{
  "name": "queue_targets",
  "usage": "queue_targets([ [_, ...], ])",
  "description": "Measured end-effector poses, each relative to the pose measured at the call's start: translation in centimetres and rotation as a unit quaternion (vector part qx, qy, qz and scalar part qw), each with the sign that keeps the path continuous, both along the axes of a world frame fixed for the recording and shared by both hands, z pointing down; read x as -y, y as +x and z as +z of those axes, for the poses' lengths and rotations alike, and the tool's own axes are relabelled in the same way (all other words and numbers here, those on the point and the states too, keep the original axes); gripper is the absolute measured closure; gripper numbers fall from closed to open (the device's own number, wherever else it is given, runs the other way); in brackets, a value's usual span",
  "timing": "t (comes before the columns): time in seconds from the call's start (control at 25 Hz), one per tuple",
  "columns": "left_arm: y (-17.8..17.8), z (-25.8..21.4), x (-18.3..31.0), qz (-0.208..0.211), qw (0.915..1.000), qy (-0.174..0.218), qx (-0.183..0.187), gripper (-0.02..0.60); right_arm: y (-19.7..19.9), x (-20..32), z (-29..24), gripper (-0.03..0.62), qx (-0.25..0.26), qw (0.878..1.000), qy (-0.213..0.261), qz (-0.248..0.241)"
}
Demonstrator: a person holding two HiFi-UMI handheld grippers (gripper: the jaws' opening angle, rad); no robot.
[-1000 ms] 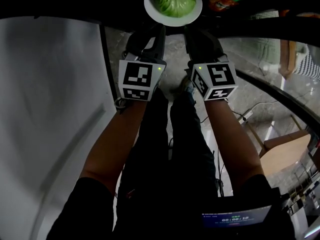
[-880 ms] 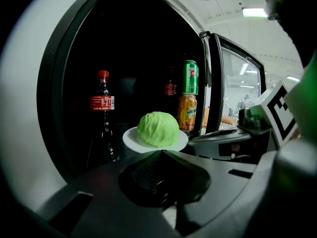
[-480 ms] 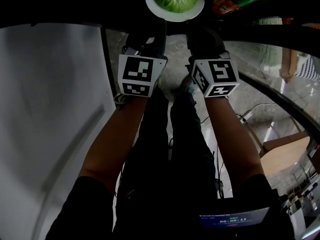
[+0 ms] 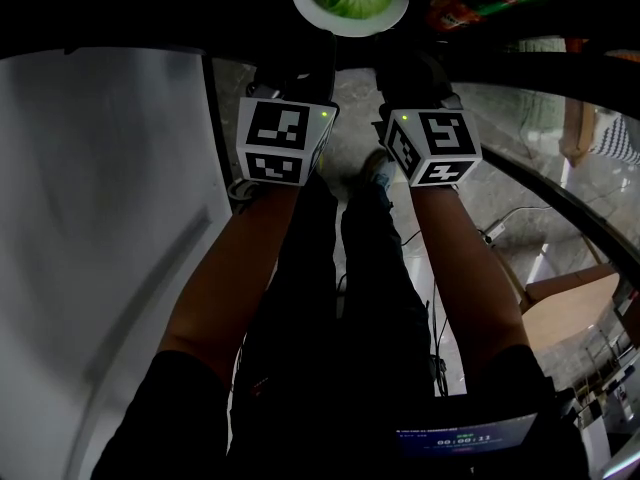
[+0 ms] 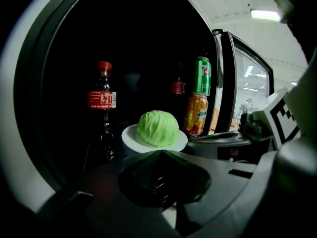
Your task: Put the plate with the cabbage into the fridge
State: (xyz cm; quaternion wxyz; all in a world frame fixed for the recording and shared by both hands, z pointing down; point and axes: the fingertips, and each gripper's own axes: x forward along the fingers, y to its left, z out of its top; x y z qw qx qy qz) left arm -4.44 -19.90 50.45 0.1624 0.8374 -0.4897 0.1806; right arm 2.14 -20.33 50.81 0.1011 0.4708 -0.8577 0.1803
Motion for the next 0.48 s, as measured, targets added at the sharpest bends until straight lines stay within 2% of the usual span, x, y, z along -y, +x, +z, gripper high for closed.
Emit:
queue_targets([
  [0.48,0.03,-0.17,0.32,-0.014,0.9998,-0.014,-0.008,0.577,0.15,-0.17,-0.37,0.588,0.0,1.0,0.0,0.003],
])
